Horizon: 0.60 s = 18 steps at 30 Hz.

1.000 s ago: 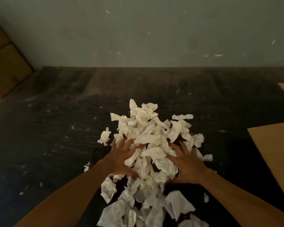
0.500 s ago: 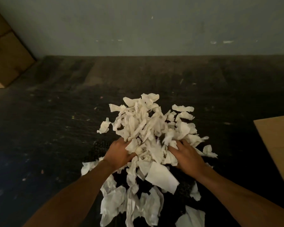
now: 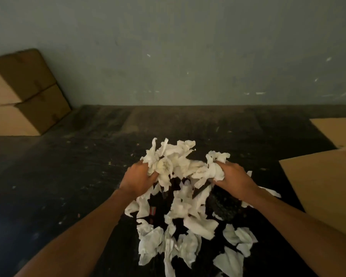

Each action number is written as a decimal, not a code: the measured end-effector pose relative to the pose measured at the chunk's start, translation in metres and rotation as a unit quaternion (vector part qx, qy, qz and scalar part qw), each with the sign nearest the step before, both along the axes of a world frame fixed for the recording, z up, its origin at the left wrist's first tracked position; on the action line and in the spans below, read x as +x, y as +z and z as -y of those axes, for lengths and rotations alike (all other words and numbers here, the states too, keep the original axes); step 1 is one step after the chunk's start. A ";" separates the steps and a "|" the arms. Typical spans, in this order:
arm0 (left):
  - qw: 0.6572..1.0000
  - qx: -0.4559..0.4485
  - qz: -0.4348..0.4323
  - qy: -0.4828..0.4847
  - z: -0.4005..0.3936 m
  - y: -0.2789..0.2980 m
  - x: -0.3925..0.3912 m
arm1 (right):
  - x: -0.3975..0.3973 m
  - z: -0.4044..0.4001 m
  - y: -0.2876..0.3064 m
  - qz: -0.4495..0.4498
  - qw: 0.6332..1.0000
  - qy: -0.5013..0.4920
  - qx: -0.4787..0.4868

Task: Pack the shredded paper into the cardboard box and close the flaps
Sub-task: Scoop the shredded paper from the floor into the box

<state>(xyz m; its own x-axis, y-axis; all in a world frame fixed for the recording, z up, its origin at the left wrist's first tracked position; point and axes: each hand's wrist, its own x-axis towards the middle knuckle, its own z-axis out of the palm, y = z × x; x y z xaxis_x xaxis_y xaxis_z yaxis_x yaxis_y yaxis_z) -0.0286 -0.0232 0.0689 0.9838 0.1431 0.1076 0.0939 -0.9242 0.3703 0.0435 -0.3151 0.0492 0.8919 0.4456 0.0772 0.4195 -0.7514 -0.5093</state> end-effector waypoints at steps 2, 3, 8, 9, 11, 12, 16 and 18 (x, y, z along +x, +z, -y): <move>1.000 -0.010 0.017 0.024 -0.002 0.023 -0.014 | -0.010 0.003 0.025 0.015 0.999 -0.030 0.040; 0.999 -0.009 0.023 0.035 -0.002 0.035 -0.022 | -0.016 0.006 0.038 0.026 0.997 -0.045 0.058; 0.994 -0.033 0.089 0.049 0.007 0.087 -0.067 | -0.053 0.019 0.099 0.058 0.988 -0.115 0.080; 0.994 -0.038 0.095 0.051 0.009 0.095 -0.074 | -0.060 0.023 0.111 0.064 0.987 -0.124 0.084; 0.992 -0.044 0.107 0.055 0.017 0.110 -0.087 | -0.075 0.030 0.130 0.080 0.983 -0.139 0.087; 0.991 -0.047 0.115 0.051 0.023 0.116 -0.092 | -0.083 0.034 0.138 0.087 0.981 -0.146 0.088; 0.989 -0.062 0.134 0.027 0.048 0.133 -0.106 | -0.106 0.057 0.164 0.108 0.977 -0.160 0.094; 0.988 -0.065 0.138 0.011 0.063 0.139 -0.108 | -0.118 0.072 0.176 0.115 0.975 -0.165 0.100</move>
<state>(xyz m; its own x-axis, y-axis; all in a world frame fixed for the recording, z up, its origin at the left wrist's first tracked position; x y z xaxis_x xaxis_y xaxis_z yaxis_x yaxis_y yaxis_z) -0.1363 -0.0859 0.2083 0.9164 0.1939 0.3503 -0.0083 -0.8656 0.5007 -0.0741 -0.3871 0.2247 0.9329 0.0937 0.3477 0.2926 -0.7600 -0.5804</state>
